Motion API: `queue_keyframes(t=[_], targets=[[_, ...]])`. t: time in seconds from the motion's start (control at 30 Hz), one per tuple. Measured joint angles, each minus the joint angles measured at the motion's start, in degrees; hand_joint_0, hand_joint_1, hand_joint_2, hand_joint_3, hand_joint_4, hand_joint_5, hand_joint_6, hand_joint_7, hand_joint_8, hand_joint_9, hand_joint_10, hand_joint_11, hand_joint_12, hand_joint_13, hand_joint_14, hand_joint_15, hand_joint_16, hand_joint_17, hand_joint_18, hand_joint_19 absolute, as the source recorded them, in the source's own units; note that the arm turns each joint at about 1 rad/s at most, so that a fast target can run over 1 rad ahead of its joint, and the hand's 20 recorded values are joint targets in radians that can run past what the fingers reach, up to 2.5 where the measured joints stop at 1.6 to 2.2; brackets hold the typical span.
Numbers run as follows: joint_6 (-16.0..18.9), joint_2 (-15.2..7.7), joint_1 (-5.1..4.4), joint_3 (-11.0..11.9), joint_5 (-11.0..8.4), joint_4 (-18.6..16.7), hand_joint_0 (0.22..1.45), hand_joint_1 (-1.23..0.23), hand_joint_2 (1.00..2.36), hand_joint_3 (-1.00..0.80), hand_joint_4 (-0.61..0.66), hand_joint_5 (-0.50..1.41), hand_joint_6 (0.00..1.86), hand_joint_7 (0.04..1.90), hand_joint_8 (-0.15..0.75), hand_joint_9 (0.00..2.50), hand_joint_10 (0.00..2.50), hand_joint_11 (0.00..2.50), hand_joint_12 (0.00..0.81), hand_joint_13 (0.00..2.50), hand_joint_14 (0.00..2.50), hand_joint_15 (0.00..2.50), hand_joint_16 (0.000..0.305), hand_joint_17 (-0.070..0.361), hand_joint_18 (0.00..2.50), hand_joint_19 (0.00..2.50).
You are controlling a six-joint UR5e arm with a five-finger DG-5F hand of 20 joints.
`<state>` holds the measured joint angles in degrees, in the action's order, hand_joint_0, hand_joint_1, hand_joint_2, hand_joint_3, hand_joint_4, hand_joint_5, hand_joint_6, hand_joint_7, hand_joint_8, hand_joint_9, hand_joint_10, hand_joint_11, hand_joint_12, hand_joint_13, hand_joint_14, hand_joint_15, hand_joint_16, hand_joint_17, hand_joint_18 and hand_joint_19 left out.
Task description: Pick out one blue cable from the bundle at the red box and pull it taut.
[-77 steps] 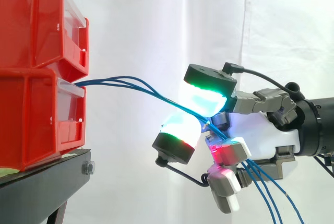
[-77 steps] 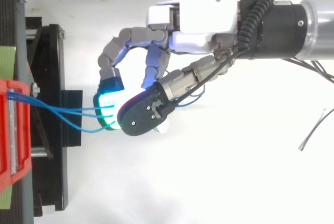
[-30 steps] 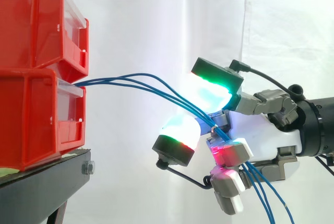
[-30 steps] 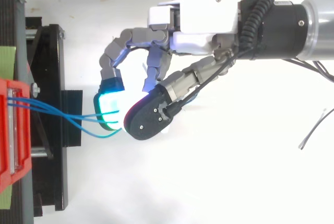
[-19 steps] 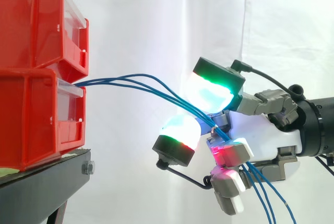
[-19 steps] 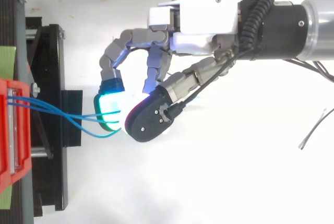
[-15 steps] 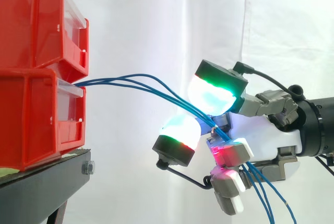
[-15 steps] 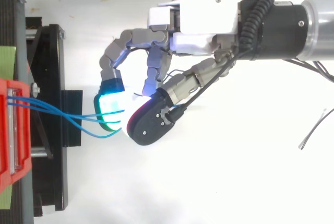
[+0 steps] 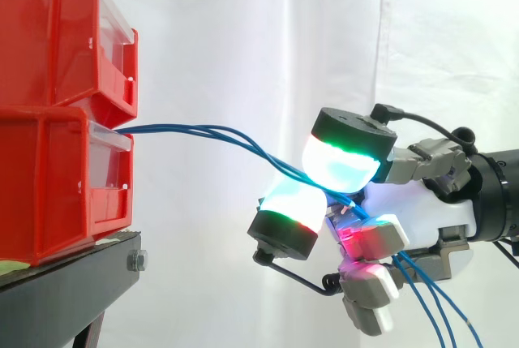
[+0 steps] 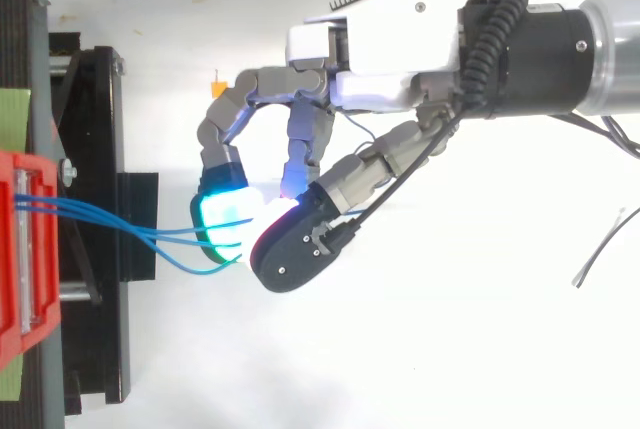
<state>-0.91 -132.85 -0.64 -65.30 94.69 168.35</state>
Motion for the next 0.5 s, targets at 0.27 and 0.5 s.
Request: queue_keyframes(t=[0.27,0.5], targets=[[-0.1,0.7,0.03,0.0,0.31,2.1,0.76,-0.86,1.01,-0.44,-0.08,-0.12,0.94,1.09,0.336,1.36,0.02,0.68,0.391,1.2,0.02,0.58,0.049,0.111,1.04,0.56],[0.1,0.8,0.03,0.0,0.11,2.6,0.72,-0.86,1.0,-0.5,-0.05,-0.11,0.94,1.04,0.328,1.4,0.02,0.68,0.387,1.22,0.02,0.6,0.049,0.11,1.05,0.57]])
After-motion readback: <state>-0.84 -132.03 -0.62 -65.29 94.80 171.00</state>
